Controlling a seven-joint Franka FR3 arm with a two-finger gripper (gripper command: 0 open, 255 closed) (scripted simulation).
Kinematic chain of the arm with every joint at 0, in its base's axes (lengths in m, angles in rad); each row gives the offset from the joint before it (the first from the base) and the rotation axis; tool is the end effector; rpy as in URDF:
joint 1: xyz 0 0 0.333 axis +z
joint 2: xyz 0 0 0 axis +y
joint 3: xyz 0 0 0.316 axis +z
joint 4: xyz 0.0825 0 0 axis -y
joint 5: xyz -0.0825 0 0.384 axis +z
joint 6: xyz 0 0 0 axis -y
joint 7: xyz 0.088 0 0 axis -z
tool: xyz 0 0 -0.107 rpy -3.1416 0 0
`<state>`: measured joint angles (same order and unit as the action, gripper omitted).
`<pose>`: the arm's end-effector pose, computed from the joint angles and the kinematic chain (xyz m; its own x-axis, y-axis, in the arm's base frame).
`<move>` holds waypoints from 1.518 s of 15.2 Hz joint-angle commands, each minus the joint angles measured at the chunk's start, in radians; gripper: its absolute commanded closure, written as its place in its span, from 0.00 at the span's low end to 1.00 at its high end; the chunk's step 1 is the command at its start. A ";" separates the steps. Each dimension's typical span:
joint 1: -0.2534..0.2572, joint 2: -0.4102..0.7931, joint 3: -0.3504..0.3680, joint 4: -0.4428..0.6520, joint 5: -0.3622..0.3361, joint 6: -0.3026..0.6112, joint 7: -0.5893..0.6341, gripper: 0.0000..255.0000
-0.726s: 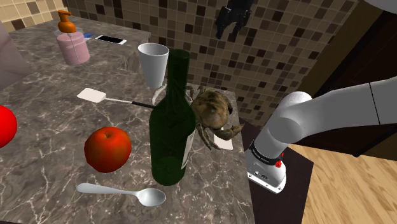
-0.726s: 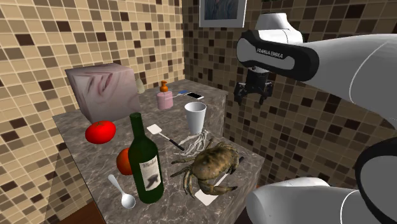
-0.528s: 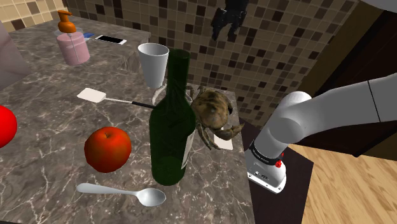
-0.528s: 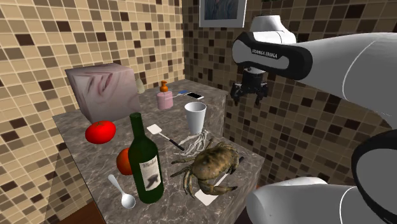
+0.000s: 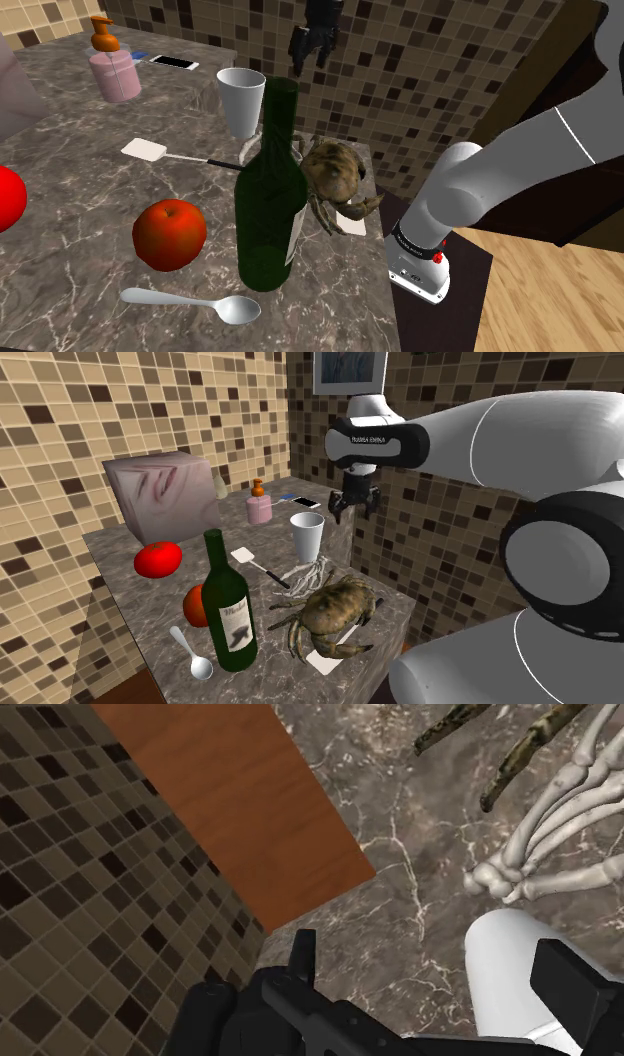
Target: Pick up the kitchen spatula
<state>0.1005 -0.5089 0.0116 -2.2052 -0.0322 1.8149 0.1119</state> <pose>0.4071 0.0440 0.5871 0.9926 0.0064 0.1216 0.0035 -0.9997 0.0242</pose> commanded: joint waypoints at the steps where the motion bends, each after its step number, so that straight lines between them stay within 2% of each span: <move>1: 0.018 0.055 0.013 0.026 0.006 0.014 -0.015 0.00; 12: 0.119 0.369 0.121 0.207 0.023 0.068 -0.049 0.00; 23: 0.226 0.682 0.225 0.441 -0.015 0.062 -0.069 0.00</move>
<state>0.3161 0.1323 0.2283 -1.7975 -0.0394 1.8783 0.0443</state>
